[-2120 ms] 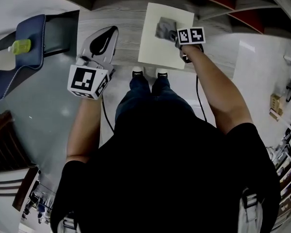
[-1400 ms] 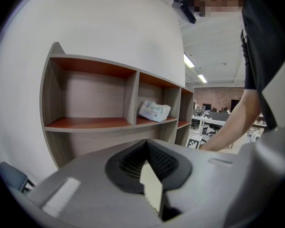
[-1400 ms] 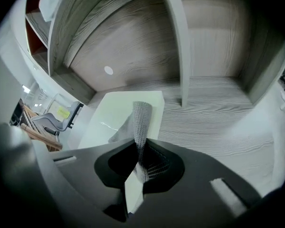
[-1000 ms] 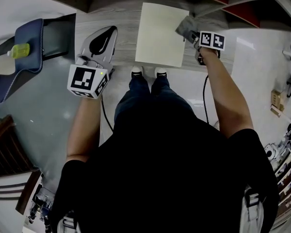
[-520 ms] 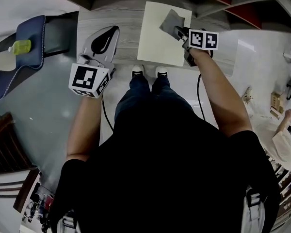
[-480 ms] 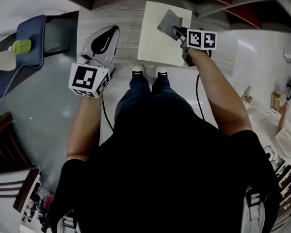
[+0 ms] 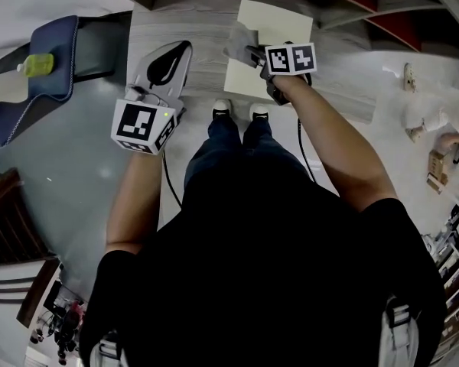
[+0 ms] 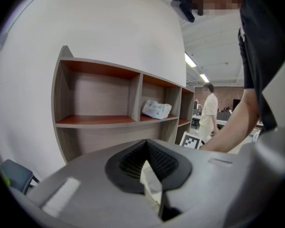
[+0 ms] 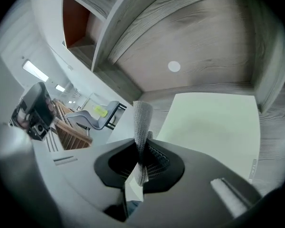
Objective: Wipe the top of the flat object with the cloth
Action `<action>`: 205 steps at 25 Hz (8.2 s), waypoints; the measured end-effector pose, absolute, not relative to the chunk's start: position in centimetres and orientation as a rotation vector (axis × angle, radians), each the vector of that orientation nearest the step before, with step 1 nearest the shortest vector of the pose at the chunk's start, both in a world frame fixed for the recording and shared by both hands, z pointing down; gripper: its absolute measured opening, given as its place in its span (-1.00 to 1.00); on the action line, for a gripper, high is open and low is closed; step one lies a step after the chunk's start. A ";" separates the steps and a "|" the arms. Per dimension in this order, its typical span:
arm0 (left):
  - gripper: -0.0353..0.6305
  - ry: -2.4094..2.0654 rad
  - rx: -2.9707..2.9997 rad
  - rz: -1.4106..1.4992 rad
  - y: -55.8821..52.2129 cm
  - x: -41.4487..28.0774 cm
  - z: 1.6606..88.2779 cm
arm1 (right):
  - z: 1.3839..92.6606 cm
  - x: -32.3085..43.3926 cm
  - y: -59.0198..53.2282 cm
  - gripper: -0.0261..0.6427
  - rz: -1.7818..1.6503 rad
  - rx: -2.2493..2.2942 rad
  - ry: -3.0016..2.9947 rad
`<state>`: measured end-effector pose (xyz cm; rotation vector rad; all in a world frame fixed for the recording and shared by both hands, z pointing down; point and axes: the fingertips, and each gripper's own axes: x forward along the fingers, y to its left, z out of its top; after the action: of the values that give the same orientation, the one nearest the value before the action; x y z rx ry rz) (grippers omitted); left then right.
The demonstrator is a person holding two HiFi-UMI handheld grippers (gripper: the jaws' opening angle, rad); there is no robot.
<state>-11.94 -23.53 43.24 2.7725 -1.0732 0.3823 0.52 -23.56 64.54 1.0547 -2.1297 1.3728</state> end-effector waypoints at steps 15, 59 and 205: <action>-0.89 -1.093 2.754 0.395 -23.9 -13.3 43.7 | 71.3 -0.2 -21.9 -0.87 1.359 1.006 -1.946; -0.89 -0.963 2.837 0.361 -23.3 -7.7 42.6 | 71.6 21.7 -15.1 -0.87 1.315 1.371 -1.689; -0.89 -0.892 3.000 0.337 -18.5 -7.2 35.8 | 51.2 20.6 -10.9 -0.87 0.890 1.648 -2.053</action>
<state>-7.15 -18.46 35.80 2.9995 -0.8920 0.3366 20.59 -10.90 51.24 1.6484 -2.0533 0.8901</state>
